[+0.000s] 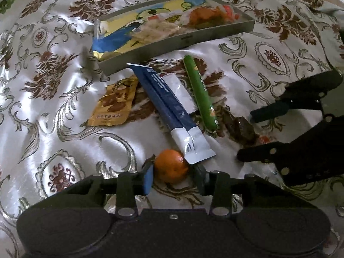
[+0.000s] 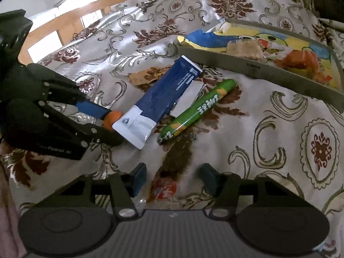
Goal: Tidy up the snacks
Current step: 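Close left tool on the mandarin orange while right tool closes on brown packet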
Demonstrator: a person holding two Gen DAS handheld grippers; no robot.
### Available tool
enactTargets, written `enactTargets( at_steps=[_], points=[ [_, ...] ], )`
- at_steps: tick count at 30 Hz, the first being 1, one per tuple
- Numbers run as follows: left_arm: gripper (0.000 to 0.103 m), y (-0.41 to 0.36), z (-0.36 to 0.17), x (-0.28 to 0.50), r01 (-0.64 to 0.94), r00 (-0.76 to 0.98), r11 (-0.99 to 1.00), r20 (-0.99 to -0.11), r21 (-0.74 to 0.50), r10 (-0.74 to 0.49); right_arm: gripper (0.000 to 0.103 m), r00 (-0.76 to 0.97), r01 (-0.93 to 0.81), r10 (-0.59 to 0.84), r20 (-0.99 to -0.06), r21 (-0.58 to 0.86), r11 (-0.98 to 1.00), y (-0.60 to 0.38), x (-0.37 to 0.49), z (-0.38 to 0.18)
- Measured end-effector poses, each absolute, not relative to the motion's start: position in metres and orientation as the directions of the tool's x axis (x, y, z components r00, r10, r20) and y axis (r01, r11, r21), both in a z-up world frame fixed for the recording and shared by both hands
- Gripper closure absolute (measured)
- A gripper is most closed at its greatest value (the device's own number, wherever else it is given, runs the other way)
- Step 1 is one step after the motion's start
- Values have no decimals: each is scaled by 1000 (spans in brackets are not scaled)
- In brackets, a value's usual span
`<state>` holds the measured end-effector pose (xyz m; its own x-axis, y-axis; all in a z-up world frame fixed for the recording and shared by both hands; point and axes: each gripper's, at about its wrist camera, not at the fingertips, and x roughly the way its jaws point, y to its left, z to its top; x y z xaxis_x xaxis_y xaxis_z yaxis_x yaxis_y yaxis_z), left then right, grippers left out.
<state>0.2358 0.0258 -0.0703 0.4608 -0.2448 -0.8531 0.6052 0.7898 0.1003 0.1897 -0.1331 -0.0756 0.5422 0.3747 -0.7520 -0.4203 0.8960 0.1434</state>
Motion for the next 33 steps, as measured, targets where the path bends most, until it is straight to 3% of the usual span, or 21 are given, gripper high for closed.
enactTargets(
  at_steps=[4, 8, 16, 17, 33],
  points=[
    [67, 22, -73, 238, 615, 471, 780, -845, 111, -252, 43, 549, -408, 362, -754, 137, 903, -130, 196, -79],
    [67, 19, -73, 238, 596, 478, 795, -845, 111, -240, 54, 553, -401, 350, -756, 126, 907, -129, 195, -78],
    [68, 10, -71, 229, 542, 471, 840, -833, 14, -290, 60, 558, -351, 288, -778, 93, 932, -126, 191, -72],
    [68, 6, -71, 226, 545, 471, 838, -831, 12, -295, 69, 558, -344, 291, -777, 102, 933, -128, 191, -71],
    [68, 6, -41, 194, 478, 549, 878, -787, 20, -280, 75, 606, -293, 291, -740, 132, 947, -148, 168, -55]
  ],
)
